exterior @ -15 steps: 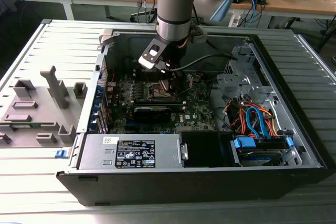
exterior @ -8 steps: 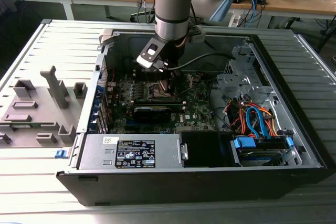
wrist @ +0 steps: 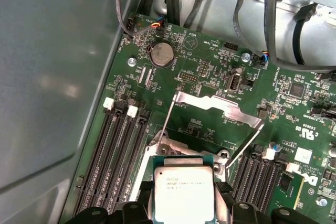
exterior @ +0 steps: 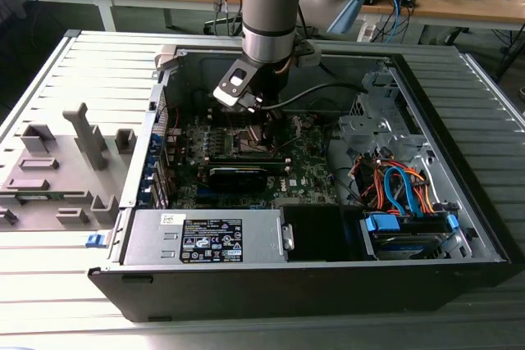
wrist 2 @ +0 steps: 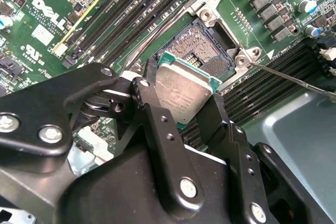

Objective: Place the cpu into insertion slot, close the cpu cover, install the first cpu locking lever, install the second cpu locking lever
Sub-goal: 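Place the cpu into insertion slot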

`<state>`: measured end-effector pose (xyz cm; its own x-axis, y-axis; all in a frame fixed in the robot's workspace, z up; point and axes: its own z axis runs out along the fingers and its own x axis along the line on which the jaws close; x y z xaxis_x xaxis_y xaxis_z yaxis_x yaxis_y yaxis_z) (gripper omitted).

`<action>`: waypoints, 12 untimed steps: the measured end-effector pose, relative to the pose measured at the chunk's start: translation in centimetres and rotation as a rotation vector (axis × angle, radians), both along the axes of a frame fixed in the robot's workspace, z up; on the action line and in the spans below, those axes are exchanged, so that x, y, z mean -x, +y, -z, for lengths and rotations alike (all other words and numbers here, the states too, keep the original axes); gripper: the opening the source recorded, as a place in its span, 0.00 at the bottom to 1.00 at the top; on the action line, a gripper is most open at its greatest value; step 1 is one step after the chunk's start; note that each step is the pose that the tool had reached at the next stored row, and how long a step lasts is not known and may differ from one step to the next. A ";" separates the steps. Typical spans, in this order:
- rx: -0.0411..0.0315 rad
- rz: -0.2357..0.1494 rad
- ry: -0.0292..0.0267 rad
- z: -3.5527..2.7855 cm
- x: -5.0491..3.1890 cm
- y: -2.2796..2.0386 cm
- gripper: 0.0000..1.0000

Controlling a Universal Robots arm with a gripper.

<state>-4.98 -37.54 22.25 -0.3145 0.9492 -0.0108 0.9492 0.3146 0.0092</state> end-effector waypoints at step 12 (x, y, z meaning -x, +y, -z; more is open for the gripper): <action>0.0000 0.013 0.0000 0.01 0.00 0.00 0.55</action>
